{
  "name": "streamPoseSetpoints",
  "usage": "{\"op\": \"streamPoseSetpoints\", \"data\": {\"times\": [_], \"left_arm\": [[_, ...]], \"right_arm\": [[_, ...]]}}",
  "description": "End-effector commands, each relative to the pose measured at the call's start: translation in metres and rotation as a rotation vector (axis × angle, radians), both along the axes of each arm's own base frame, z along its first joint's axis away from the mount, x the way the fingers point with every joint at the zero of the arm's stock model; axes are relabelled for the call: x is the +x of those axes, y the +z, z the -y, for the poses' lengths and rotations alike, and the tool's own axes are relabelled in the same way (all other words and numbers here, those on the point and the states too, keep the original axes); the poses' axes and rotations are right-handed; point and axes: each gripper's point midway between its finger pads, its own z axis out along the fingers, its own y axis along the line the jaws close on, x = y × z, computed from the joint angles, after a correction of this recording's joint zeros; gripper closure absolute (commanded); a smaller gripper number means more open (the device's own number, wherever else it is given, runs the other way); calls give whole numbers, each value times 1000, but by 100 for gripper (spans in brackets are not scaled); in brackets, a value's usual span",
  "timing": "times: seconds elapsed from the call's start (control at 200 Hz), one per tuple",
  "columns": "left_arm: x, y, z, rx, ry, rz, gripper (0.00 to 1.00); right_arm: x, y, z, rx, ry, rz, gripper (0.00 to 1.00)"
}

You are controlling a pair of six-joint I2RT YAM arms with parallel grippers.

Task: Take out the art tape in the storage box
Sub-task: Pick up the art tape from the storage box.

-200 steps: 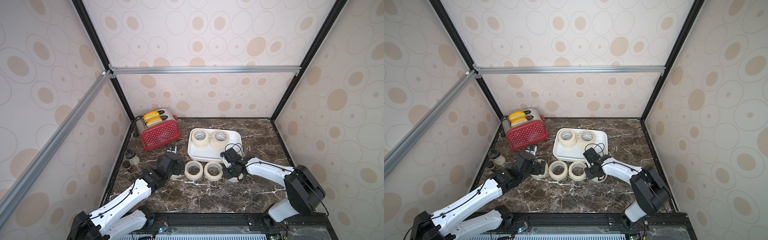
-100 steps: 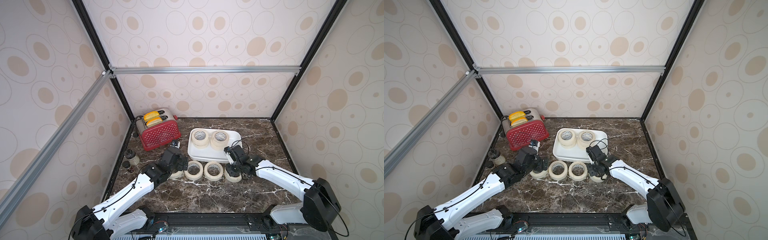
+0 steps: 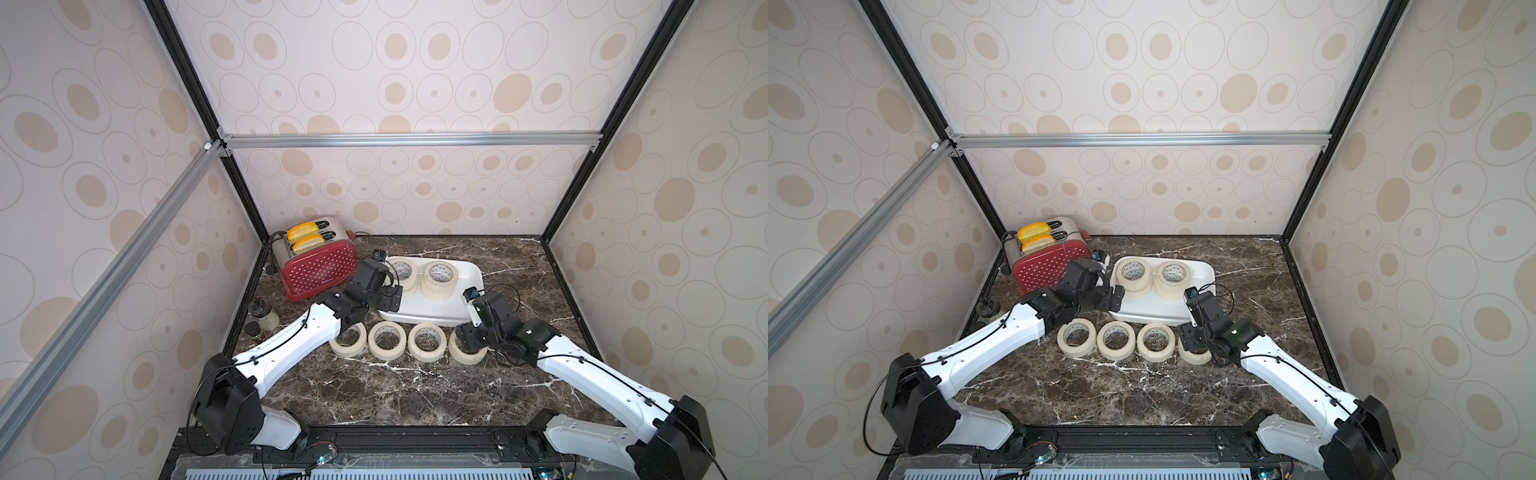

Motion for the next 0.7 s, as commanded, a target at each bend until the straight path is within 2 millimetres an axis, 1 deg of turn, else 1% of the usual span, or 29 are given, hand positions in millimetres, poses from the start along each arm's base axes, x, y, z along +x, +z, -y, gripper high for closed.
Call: {"op": "streamPoseSetpoints", "data": {"times": [0.0, 0.115, 0.195, 0.275, 0.486, 0.601, 0.696], "left_arm": [[16, 7, 8, 42, -22, 19, 3], [31, 8, 16, 66, -30, 39, 3], [38, 4, 25, 81, -55, 18, 3], [44, -2, 35, 91, -79, -9, 4], [61, -24, 51, 128, -109, -53, 8], [67, -40, 61, 156, -144, -99, 11], [77, -55, 68, 181, -159, -133, 16]], "right_arm": [[-7, -1, 8, 14, -29, -4, 19], [-11, 2, 13, 34, -41, 10, 13], [-13, 4, 15, 49, -53, 20, 8], [-15, 5, 16, 65, -53, 28, 0], [-18, 5, 12, 90, -29, 28, 0], [-18, 4, 11, 96, -27, 21, 0], [-18, 2, 8, 103, -19, 14, 0]]}}
